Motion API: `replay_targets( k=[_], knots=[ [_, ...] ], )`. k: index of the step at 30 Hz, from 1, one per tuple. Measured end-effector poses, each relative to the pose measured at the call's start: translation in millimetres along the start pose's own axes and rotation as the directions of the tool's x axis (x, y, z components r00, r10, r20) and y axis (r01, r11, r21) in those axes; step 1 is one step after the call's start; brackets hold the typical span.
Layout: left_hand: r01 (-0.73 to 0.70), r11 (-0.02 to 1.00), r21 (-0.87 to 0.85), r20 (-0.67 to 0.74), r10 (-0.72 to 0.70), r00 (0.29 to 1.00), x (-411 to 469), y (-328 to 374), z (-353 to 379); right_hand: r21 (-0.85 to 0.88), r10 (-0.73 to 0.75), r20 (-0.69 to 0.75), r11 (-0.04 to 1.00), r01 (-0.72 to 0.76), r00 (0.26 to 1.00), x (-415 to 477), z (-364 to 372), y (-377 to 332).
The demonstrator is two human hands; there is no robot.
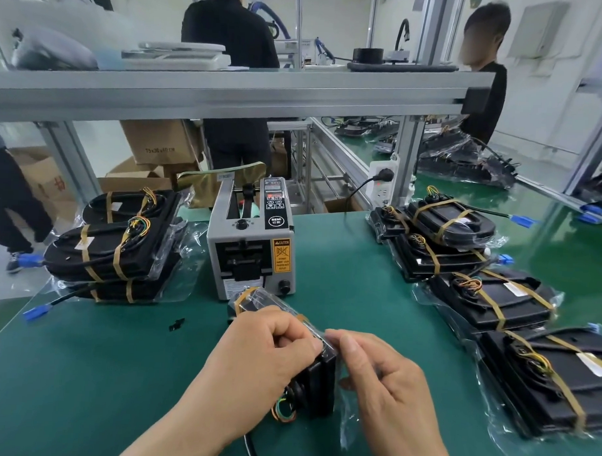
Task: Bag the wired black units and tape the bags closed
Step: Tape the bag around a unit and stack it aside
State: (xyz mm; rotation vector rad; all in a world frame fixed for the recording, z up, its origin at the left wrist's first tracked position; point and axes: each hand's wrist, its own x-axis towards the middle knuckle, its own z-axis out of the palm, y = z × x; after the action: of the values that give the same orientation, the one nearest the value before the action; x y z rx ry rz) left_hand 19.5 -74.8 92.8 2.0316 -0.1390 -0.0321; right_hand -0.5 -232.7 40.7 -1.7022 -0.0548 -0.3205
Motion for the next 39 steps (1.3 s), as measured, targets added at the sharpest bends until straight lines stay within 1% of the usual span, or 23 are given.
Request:
replay_targets(
  k=[8,22,30,39],
  knots=[
    [-0.026,0.997,0.075,0.005,0.026,1.000,2.3,-3.5,0.6,0.035,-0.017,-0.002,0.999,0.017,1.000,0.1,0.9,-1.2],
    [-0.027,0.994,0.104,0.010,0.026,1.000,3.6,-3.4,-0.7,0.027,-0.009,0.007,1.000,0.009,1.000,-2.0,1.0,-3.1],
    [-0.064,0.989,0.131,0.029,0.061,0.998,4.5,-4.4,-2.6,0.010,-0.021,0.024,1.000,0.021,0.999,-3.1,0.7,-4.1],
    [-0.066,0.991,0.119,0.026,0.063,0.998,4.2,-5.6,-2.8,0.017,-0.034,0.020,0.999,0.034,0.999,-3.4,1.8,-4.7]
  ],
)
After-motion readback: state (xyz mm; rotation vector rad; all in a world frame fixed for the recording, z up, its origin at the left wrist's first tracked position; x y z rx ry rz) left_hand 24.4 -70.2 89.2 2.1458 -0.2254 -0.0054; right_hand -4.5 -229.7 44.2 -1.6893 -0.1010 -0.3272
